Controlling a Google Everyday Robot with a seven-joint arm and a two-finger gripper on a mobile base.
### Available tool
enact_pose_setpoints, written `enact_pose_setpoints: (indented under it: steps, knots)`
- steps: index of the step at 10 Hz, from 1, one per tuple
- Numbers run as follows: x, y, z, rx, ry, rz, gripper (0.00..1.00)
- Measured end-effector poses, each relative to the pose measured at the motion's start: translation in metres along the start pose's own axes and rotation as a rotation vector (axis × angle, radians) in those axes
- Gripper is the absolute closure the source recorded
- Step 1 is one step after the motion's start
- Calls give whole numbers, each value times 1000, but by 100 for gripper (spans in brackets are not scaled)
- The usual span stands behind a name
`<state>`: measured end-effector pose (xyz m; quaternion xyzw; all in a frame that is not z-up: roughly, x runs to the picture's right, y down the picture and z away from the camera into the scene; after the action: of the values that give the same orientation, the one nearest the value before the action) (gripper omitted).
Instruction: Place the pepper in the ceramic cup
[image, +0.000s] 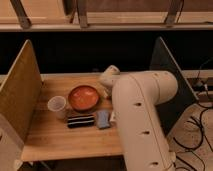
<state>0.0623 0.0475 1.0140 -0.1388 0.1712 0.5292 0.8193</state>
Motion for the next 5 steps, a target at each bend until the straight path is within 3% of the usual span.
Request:
enact_pose_setpoints:
  steps: [3, 5]
  knots:
    - [8, 0, -7, 3, 8, 66, 97]
    - [5, -14, -16, 17, -18, 125, 100]
